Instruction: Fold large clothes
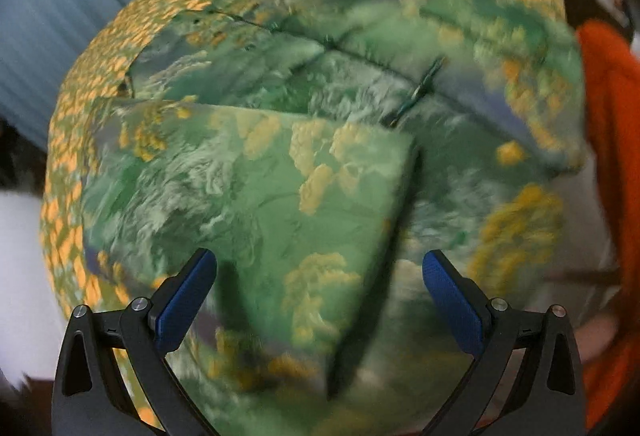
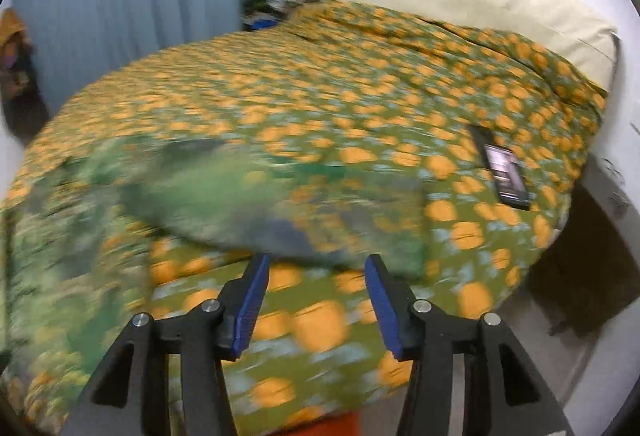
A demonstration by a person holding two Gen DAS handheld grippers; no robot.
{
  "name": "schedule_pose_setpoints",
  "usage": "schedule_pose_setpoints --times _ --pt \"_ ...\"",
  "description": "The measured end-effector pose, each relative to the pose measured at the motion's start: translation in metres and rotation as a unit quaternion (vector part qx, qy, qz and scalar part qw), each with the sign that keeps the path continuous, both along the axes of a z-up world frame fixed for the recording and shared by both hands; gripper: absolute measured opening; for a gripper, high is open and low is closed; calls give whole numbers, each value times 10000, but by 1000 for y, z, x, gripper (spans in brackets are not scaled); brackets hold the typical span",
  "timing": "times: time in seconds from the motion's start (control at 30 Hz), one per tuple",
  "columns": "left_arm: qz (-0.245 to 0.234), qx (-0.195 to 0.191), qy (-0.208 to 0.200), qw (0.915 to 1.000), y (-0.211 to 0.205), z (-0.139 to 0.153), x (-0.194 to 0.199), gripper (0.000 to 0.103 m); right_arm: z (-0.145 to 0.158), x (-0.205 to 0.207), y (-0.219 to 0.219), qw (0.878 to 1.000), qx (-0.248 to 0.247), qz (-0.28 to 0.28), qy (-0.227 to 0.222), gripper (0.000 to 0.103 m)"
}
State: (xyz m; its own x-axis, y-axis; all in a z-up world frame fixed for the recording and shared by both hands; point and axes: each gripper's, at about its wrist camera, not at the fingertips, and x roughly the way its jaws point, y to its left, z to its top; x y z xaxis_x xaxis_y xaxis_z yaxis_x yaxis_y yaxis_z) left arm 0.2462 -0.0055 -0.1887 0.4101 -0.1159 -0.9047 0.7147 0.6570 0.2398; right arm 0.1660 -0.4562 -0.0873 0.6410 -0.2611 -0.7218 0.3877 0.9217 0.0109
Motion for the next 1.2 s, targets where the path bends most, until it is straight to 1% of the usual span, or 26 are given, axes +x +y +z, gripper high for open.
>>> schedule_pose_setpoints --times 0.03,0.07,0.17,0.2,0.23,0.27,0.3,0.37,0.4,0.47,0.53,0.57,0.67,0.73,0.77,0.8,0.87,0.9,0.93,1.0,1.03,1.07,1.1,1.13,1.17,1.2 --pt "-10 53 9 10000 0 -5 3 103 1 -2 13 9998 83 177 -58 53" --pt "16 -63 81 9999 4 -6 7 102 3 -4 27 9992 169 349 -113 53" --pt "158 -605 477 9969 20 1 18 85 5 -10 70 9950 336 896 -269 53" --pt "208 -863 666 9938 27 5 20 74 7 -13 88 9932 349 1057 -327 53" --pt "246 -1083 799 9906 34 9 20 57 7 -16 97 9920 363 1154 -365 53" --pt "277 -1331 980 9859 40 14 19 44 7 -17 110 9902 399 1276 -413 53" --pt "295 -1526 1103 9817 44 18 18 20 7 -19 122 9885 446 1368 -454 53" --pt "428 -1671 960 9803 49 30 15 11 6 -18 137 9857 555 1515 -493 53" --pt "536 -1780 755 9797 58 45 12 10 6 -18 146 9839 605 1609 -489 53" --pt "809 -2154 537 9717 80 70 13 10 8 -19 158 9813 612 1751 -505 53" --pt "1259 -2542 182 9588 117 101 16 10 12 -20 168 9788 521 1905 -537 53" --pt "1563 -2733 -29 9491 142 117 16 10 15 -21 172 9778 459 1963 -567 53" --pt "2382 -3022 -462 9218 207 139 22 11 22 -24 183 9750 298 2103 -656 53" --pt "3172 -3089 -770 8933 260 144 26 12 24 -25 185 9741 259 2138 -685 53" --pt "3620 -3092 -897 8748 290 141 26 12 24 -25 186 9739 248 2151 -685 53" --pt "3910 -3061 -978 8625 309 138 26 13 24 -24 187 9739 245 2149 -688 53" --pt "4636 -2834 -1125 8319 351 124 24 15 23 -24 187 9739 251 2158 -661 53" --pt "4901 -2710 -1151 8204 364 116 22 18 21 -23 188 9744 237 2146 -624 53" --pt "5282 -2532 -1165 8021 382 104 19 26 20 -24 187 9749 241 2128 -604 53" --pt "5754 -2334 -1136 7756 402 87 10 43 18 -24 183 9760 276 2093 -530 53" --pt "5924 -2305 -1126 7638 406 80 3 44 16 -24 180 9770 295 2056 -479 53" --pt "5955 -2377 -1063 7600 405 74 -4 44 14 -24 176 9782 306 2012 -418 53" --pt "5916 -2440 -993 7620 402 71 -5 44 11 -21 171 9797 323 1955 -293 55" --pt "5785 -2564 -855 7696 391 68 -9 48 8 -20 165 9808 351 1912 -172 63" --pt "5570 -2728 -663 7816 374 64 -11 53 4 -18 158 9818 394 1857 -66 66" --pt "5407 -2836 -514 7903 363 63 -9 64 -1 -15 148 9831 465 1768 87 72"
